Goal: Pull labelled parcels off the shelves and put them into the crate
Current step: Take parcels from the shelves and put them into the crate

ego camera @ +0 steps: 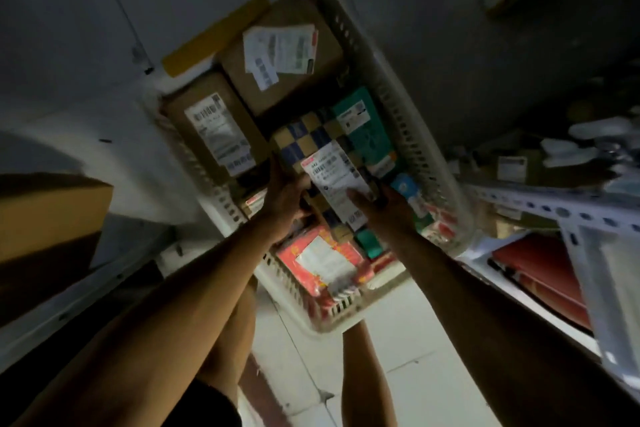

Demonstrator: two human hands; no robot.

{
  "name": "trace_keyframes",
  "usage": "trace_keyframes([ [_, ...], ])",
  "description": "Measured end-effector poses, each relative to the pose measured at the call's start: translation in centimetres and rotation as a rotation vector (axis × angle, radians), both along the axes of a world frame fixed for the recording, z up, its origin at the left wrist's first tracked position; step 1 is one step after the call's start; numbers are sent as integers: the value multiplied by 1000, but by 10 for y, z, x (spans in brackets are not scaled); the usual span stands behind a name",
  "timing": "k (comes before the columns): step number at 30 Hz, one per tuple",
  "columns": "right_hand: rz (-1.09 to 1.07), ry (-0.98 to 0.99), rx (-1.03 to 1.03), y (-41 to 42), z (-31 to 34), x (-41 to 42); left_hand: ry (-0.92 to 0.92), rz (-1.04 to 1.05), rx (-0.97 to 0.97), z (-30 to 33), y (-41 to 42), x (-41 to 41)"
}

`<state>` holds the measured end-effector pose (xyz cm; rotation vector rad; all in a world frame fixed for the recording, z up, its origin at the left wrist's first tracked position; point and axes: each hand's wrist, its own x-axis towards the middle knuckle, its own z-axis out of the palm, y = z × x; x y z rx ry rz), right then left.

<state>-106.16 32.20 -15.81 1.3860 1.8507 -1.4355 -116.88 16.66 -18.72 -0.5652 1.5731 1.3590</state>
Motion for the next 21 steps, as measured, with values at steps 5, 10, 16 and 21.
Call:
trace_keyframes([
  [5, -32, 18, 23, -1, -24, -19, 39, -65, -13, -19, -3, -14],
  [10, 17, 70, 73, 2, -25, -35, 52, -64, -8, -23, 0, -19],
  [16, 146, -38, 29, -8, -33, -39, 157, -173, -78, -30, -3, -13],
  [21, 201, -111, 101, -16, -41, -31, -12, -187, -101, -36, -1, 0],
])
